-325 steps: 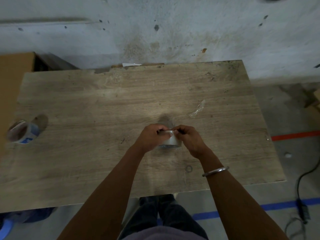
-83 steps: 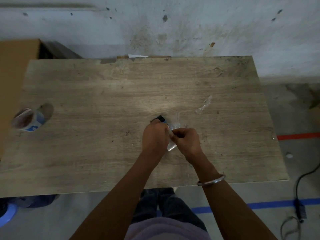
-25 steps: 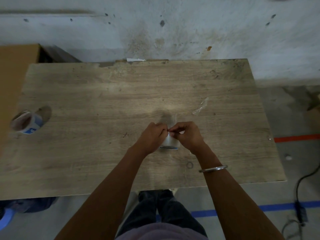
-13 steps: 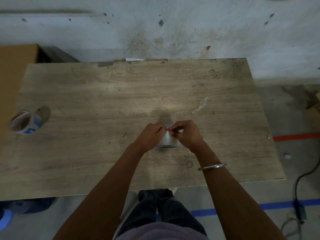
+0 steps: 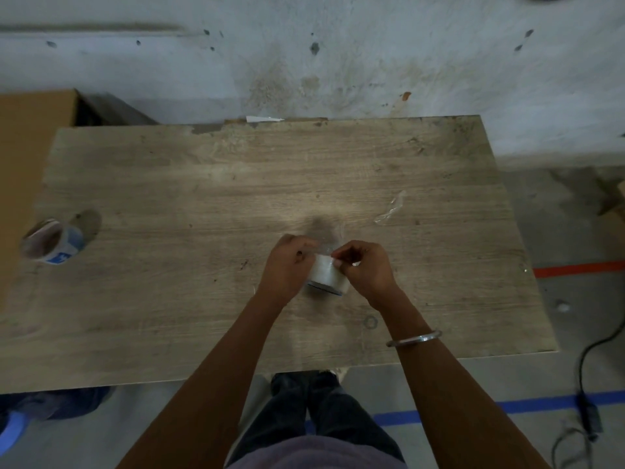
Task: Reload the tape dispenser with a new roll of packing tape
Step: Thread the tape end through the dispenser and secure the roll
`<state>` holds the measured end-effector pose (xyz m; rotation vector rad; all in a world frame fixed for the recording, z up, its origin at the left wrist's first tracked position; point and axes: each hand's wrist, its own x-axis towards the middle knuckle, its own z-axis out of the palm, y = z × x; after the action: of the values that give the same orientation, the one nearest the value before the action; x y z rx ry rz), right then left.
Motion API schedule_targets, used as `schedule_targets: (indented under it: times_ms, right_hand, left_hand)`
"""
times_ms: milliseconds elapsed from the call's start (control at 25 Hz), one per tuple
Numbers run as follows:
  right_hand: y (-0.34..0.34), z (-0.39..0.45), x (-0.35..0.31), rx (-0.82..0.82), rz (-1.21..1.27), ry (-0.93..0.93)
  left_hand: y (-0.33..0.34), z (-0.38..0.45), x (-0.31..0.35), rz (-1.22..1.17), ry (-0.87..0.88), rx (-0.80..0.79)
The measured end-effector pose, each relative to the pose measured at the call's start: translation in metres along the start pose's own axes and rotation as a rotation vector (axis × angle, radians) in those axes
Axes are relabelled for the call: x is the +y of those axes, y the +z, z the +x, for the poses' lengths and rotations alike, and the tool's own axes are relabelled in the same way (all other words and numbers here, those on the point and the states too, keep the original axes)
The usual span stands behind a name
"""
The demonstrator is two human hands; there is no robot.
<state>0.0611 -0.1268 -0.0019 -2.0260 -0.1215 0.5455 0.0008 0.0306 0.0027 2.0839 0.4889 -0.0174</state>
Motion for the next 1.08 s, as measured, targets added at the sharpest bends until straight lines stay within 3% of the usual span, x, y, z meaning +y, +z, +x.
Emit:
schedule_targets:
  times_ms: [80, 320, 480, 600, 800, 1080]
  right_hand:
    - [0.003, -0.010, 0.000, -0.002, -0.005, 0.053]
    - [0.011, -0.027, -0.006, -0.130, 0.107, 0.218]
    - [0.022, -0.031, -0.008, -0.065, 0.247, 0.291]
    - [0.025, -0.033, -0.013, -0.043, 0.275, 0.299]
    - [0.027, -0.032, -0.013, -0.047, 0.252, 0.282]
    - [0.025, -0.032, -0.015, -0.057, 0.171, 0.265]
  left_hand:
    - [0.002, -0.010, 0.007, 0.145, 0.040, 0.109]
    - [0.017, -0.021, 0.020, 0.520, 0.157, -0.001]
    - [0.011, -0.018, 0.039, 0.723, 0.120, -0.062]
    - [0.005, -0.019, 0.048, 0.858, 0.187, -0.127]
    - [-0.001, -0.012, 0.062, 1.003, 0.156, -0.312]
    - [0.001, -0.011, 0.077, 1.071, 0.170, -0.363]
